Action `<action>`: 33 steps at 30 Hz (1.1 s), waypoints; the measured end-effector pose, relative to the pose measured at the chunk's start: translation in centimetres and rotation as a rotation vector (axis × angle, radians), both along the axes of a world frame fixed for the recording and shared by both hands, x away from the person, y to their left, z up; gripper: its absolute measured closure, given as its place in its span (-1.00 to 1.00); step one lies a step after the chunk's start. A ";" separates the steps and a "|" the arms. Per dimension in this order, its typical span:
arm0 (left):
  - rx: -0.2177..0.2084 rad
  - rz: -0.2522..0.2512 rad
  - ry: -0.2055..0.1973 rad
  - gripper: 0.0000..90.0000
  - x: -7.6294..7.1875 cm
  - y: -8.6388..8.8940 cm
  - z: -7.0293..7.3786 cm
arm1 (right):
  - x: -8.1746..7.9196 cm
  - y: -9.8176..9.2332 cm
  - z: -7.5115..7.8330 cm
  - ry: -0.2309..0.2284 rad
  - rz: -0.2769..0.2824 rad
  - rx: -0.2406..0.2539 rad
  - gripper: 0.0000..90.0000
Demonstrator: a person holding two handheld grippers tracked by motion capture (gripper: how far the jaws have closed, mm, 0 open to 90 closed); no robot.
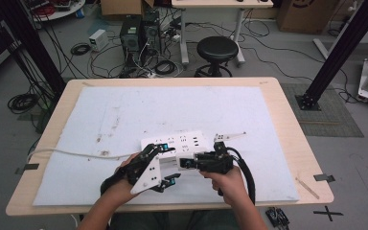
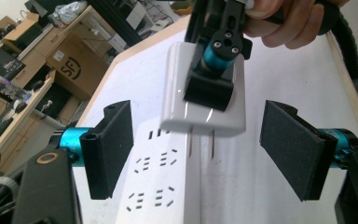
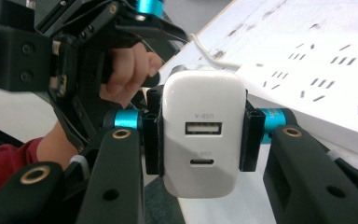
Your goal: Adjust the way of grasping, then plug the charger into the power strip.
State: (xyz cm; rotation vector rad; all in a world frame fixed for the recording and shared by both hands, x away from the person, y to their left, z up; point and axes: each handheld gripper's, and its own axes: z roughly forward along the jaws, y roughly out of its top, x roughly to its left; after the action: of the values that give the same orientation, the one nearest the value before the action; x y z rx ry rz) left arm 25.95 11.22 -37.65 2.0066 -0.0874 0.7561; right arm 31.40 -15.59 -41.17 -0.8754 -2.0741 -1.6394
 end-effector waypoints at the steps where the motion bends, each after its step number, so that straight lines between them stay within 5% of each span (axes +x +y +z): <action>1: -0.014 0.006 0.008 -0.47 0.1 0.4 0.2 | 0.0 -0.1 0.1 0.004 -0.003 -0.004 0.40; 11: -0.067 0.135 0.027 -0.50 1.9 5.1 2.3 | 0.2 -0.7 0.8 -0.016 -0.021 -0.017 0.40; 24: -0.089 0.221 0.032 -0.50 2.9 8.1 3.2 | 1.5 -0.4 0.6 -0.021 -0.050 -0.020 0.40; 33: -0.094 0.253 0.049 -0.50 2.8 9.4 2.5 | 2.6 0.3 1.3 -0.147 -0.144 -0.103 0.40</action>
State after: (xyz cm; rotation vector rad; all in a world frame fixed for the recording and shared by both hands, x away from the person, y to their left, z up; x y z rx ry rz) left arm 28.72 20.59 -35.18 1.9661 0.2310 0.8523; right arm 33.96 -15.26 -39.89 -0.9855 -2.2595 -1.7294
